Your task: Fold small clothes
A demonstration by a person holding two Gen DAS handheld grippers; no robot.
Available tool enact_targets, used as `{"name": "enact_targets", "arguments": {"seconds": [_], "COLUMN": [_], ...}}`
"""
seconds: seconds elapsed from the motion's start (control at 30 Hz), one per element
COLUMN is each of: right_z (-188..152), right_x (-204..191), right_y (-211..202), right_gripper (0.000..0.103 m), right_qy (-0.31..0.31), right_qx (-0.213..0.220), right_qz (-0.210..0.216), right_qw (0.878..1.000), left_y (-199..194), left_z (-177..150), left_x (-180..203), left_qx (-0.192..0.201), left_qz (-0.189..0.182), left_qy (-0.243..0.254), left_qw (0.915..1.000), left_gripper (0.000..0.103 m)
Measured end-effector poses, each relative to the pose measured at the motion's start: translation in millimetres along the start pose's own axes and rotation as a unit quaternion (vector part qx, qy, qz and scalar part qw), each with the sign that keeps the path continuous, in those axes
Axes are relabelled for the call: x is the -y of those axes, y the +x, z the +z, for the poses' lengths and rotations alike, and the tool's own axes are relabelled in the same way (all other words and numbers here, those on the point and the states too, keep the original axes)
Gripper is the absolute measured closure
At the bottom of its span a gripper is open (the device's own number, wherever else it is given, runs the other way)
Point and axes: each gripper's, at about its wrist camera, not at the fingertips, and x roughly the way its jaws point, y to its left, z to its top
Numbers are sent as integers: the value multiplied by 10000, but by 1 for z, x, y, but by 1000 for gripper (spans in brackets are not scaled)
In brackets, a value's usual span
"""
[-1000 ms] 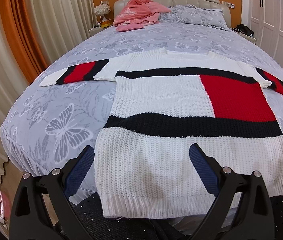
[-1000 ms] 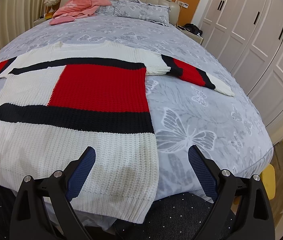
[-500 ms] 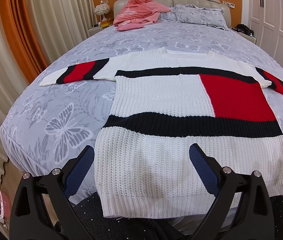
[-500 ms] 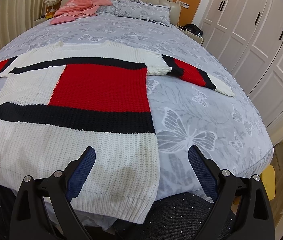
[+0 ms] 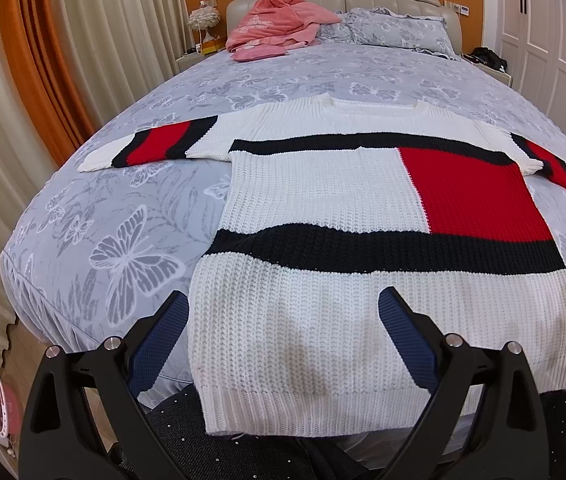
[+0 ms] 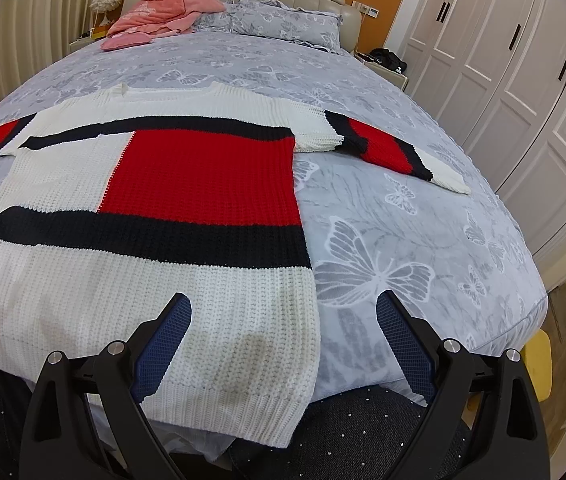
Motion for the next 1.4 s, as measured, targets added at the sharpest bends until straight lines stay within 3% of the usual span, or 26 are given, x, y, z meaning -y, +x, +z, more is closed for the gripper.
{"name": "enact_targets", "arguments": {"seconds": [0.77, 1.13, 1.27, 1.4], "right_z": [1, 4, 19, 63], "right_x": [-7, 7, 38, 107], "right_y": [1, 11, 16, 46], "right_gripper": [11, 11, 11, 11], "right_qy": [-60, 167, 692, 896], "right_qx": [-27, -179, -163, 70], "right_qz": [35, 249, 712, 297], "right_qw": [10000, 9994, 9949, 9955], "left_y": [2, 1, -3, -3], "left_z": [-5, 0, 10, 21], "left_x": [0, 1, 2, 9], "left_qx": [-71, -120, -132, -119], "left_qz": [-23, -70, -125, -64], "left_qy": [-33, -27, -57, 32], "left_qw": [10000, 9999, 9998, 9999], "left_gripper": [9, 9, 9, 9]}}
